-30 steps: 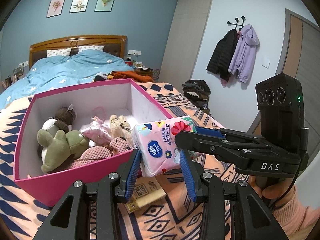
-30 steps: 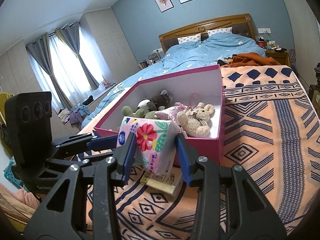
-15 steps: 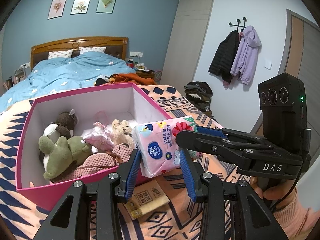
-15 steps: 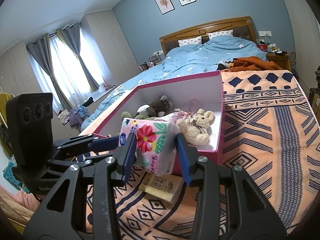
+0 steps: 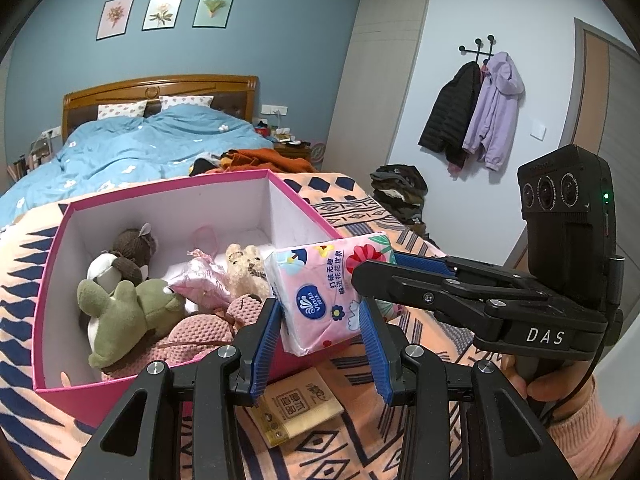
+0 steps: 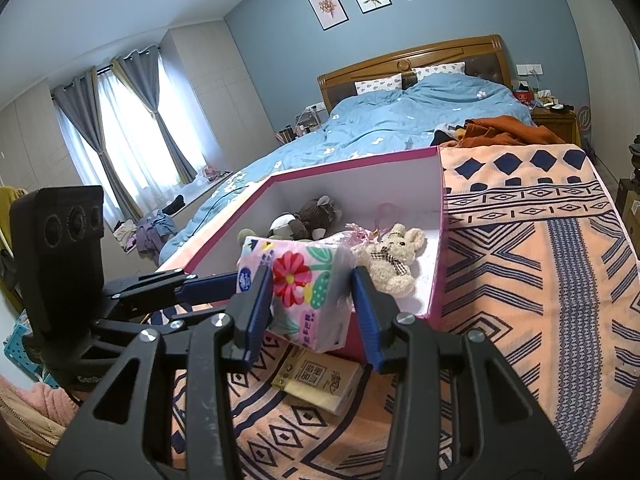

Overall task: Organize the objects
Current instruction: 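Carry the pink floral tissue pack with the right gripper over the pink box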

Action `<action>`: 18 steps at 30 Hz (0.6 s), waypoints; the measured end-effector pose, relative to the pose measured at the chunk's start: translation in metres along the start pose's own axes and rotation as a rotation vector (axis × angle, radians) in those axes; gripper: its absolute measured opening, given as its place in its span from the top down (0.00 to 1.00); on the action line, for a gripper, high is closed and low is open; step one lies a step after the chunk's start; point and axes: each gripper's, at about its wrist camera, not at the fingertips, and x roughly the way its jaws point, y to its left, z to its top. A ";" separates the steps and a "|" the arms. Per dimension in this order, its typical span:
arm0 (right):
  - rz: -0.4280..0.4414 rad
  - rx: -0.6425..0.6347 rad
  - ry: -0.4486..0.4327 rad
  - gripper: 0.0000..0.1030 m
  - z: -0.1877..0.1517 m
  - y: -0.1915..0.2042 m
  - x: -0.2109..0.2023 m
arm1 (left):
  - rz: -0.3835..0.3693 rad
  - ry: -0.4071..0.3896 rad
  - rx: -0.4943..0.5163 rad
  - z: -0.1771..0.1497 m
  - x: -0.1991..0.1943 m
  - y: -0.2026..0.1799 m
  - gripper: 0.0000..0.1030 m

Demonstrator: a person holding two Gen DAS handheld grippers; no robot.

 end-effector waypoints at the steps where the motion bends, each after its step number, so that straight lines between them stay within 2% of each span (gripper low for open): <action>1: -0.001 -0.001 0.000 0.57 0.000 0.000 0.000 | 0.000 0.000 0.000 0.000 0.000 0.000 0.61; 18: -0.009 0.000 0.005 0.57 0.007 -0.006 0.008 | 0.009 0.003 -0.007 0.005 0.008 0.003 0.61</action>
